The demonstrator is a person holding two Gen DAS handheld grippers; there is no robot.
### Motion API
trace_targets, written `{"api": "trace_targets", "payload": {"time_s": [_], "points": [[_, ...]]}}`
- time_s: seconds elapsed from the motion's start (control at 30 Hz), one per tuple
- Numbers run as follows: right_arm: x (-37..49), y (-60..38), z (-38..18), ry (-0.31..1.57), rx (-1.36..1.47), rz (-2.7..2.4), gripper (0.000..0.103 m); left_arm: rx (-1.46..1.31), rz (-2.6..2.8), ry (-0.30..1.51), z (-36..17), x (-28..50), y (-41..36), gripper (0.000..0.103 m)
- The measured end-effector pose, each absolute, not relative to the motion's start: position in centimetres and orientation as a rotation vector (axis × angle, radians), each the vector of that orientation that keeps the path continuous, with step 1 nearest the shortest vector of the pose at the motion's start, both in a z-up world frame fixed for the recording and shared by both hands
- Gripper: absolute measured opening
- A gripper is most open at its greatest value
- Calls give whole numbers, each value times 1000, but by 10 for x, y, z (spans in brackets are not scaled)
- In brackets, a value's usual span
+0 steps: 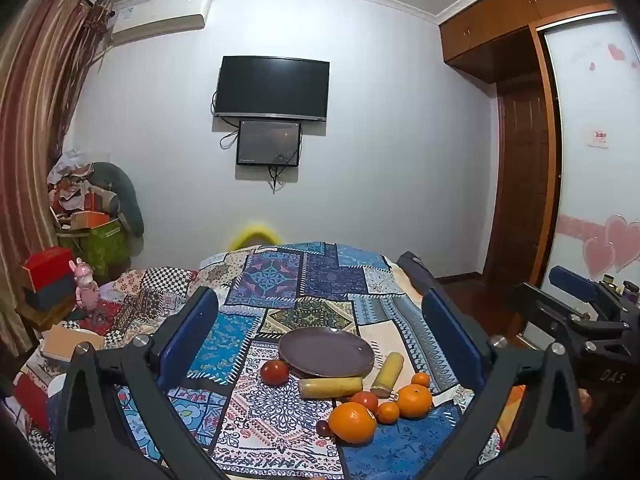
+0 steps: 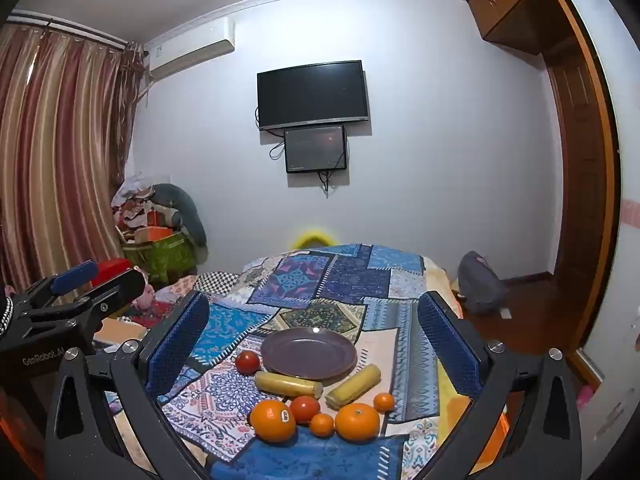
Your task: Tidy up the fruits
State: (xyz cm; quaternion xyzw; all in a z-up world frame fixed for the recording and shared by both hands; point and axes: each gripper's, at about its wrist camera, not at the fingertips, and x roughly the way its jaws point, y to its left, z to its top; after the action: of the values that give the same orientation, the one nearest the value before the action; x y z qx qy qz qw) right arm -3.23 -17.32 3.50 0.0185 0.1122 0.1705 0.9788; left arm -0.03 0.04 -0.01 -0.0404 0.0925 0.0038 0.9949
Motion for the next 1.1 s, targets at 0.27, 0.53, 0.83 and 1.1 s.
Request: {"api": "trace_targets", "payload": {"time_s": [0.27,0.53,0.83,1.1], "points": [[-33,-174,36,223,37,340,103,-73,3,190,7,3,4,103],[-35,-169,36,217,31,334,103,-45,4,182,4,-3,-6,103],[-35,-175,39,214,29,338,103,-47,5,181,3,-3,-4,103],[-36,-174,38,211,25,337,103,-41,1,185,2,-2,-5,103]]}}
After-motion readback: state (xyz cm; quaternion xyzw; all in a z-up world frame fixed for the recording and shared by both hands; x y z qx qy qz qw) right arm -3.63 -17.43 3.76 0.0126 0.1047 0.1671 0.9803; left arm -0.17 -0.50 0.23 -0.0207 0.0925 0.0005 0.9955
